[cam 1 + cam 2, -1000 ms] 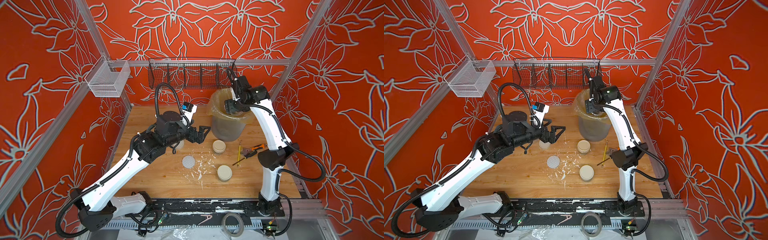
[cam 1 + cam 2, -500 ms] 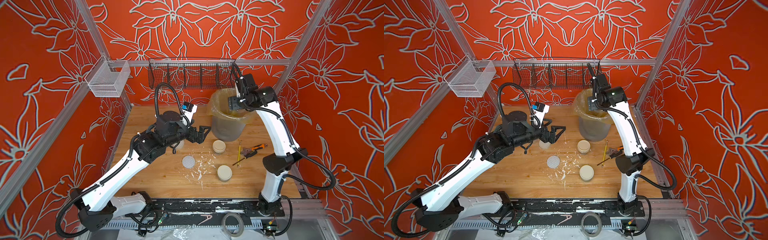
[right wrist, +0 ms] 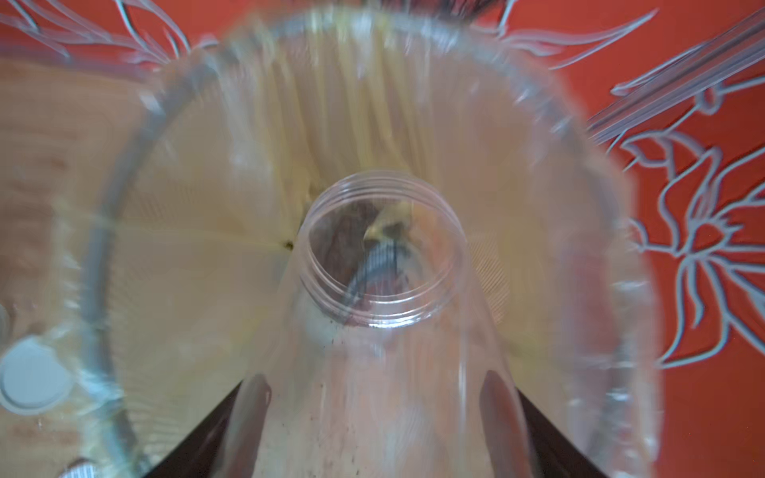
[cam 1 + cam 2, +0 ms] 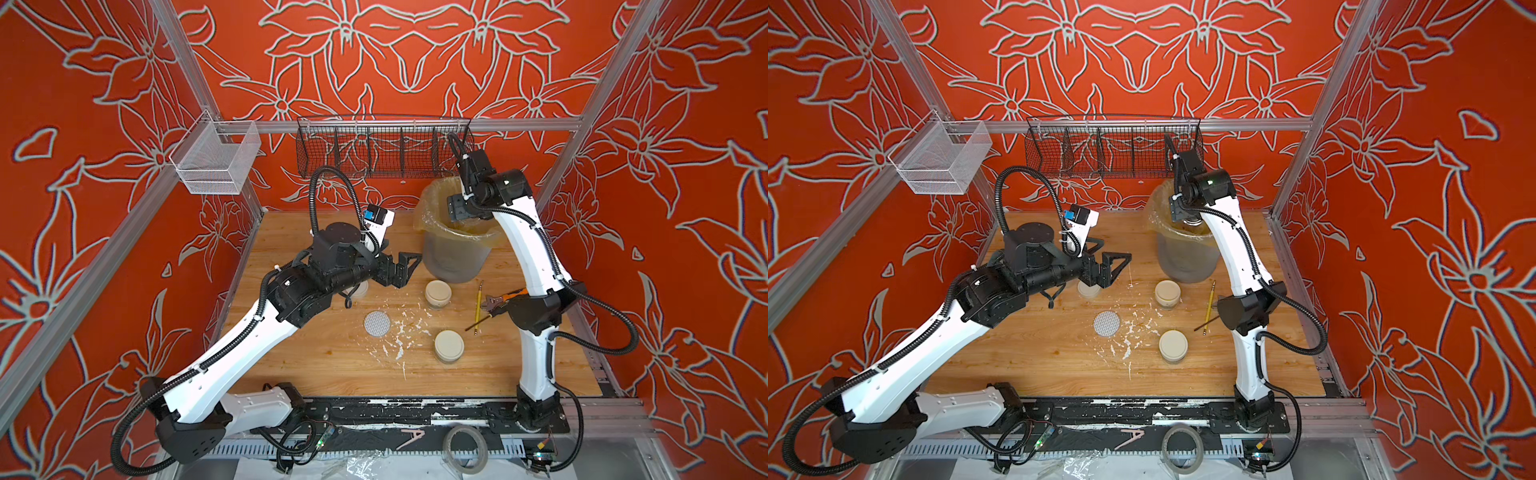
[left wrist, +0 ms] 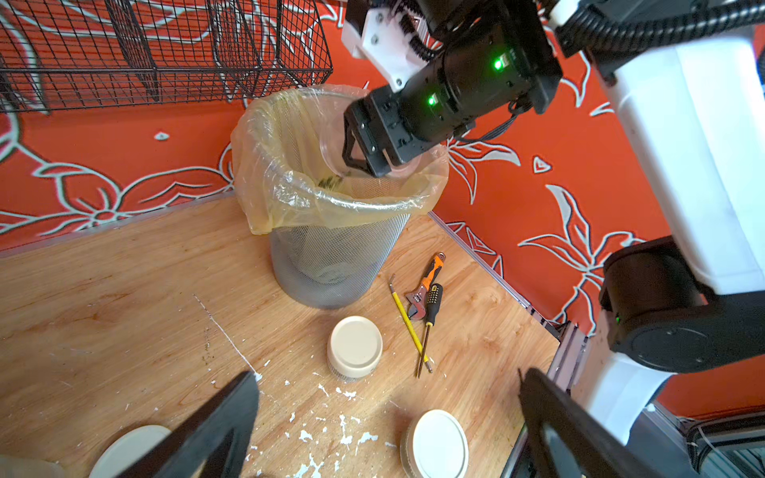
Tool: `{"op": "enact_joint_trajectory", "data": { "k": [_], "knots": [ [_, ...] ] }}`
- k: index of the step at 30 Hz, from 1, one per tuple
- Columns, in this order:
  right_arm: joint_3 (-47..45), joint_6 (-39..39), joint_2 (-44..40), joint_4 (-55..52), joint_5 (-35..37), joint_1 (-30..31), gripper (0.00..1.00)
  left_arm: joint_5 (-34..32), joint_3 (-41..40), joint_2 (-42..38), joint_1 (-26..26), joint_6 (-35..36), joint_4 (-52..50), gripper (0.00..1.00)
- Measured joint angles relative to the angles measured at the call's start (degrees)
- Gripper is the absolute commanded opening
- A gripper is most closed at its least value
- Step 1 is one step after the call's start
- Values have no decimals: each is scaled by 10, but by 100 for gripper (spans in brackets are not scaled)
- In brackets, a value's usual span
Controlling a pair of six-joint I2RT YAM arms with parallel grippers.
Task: Empty moldy tea leaves from jars
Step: Pour the moldy tea leaves from the jar into the trash bin.
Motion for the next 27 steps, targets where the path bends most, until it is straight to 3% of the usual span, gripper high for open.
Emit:
{"op": "enact_joint_trajectory", "data": {
  "k": [14, 20, 27],
  "knots": [
    [-46, 31, -114, 69, -75, -23, 14, 0, -12, -5, 0, 5, 8, 98],
    [157, 27, 27, -4, -109, -56, 11, 0, -21, -21, 0, 4, 10, 98],
    [54, 41, 37, -13, -177, -72, 11, 0, -21, -24, 0, 4, 11, 98]
  ]
}}
